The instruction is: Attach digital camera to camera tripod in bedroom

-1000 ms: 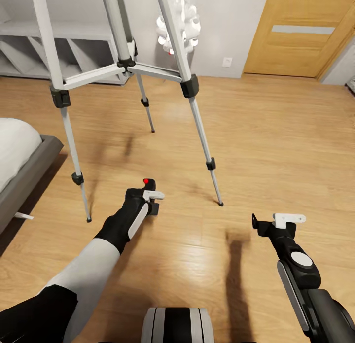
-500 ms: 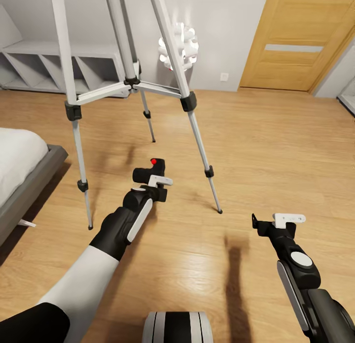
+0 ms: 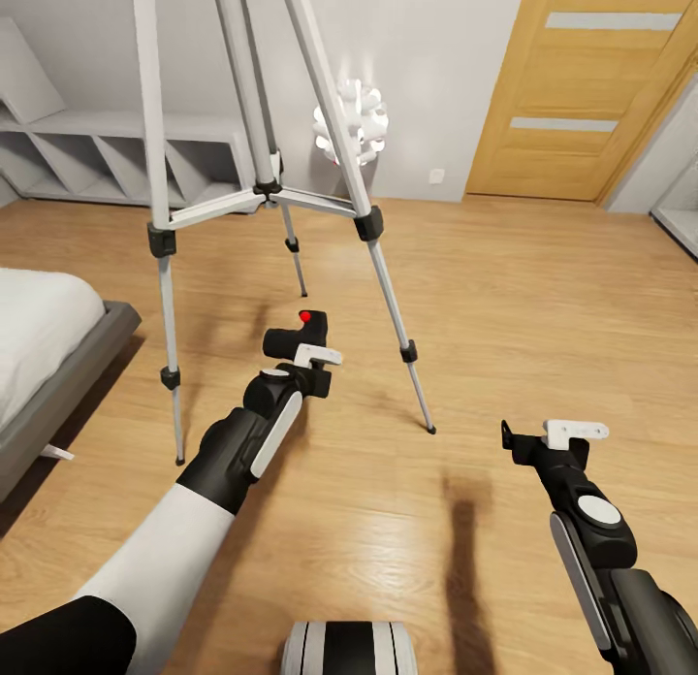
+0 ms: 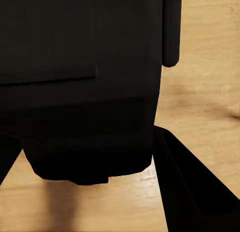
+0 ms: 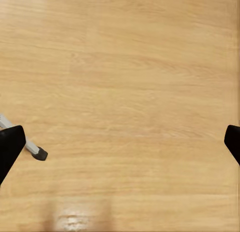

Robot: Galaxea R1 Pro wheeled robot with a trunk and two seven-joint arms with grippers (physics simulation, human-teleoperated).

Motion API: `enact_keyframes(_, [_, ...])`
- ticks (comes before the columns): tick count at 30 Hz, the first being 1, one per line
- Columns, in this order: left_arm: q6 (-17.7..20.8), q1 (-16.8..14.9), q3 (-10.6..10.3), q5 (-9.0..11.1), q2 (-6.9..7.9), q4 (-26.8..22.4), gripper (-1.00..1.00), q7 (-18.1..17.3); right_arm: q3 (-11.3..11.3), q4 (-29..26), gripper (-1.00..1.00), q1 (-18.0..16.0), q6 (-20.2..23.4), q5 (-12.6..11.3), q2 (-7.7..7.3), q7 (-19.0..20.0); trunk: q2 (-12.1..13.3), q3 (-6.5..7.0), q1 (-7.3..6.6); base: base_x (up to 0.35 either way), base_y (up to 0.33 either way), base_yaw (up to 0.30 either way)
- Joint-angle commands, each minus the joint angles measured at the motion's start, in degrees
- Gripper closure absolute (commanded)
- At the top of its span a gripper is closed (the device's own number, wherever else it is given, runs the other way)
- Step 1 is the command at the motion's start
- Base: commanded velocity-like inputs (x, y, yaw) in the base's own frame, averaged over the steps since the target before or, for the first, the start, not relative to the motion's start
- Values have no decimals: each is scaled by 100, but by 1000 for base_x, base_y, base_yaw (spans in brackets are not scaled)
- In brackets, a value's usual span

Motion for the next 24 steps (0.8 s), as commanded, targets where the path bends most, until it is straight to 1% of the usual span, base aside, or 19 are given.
enact_keyframes(1, [22,-3,-7,48,2,1,100,44,5,-7,-100,-1,32,-12,-3,-25,0,19,-3,0,0,0])
enact_keyframes(10, [22,-3,-10,49,2,-1,100,44,-6,-7,-100,1,32,-12,-3,-24,12,241,-26,0,0,0])
enact_keyframes(20, [29,-3,-6,67,35,66,100,44,-6,-7,-100,1,32,-12,-3,-26,12,252,-26,39,0,0])
enact_keyframes(24, [23,-3,-6,65,37,183,100,44,-7,-7,-100,0,32,-12,-3,-27,12,252,-26,-113,0,0])
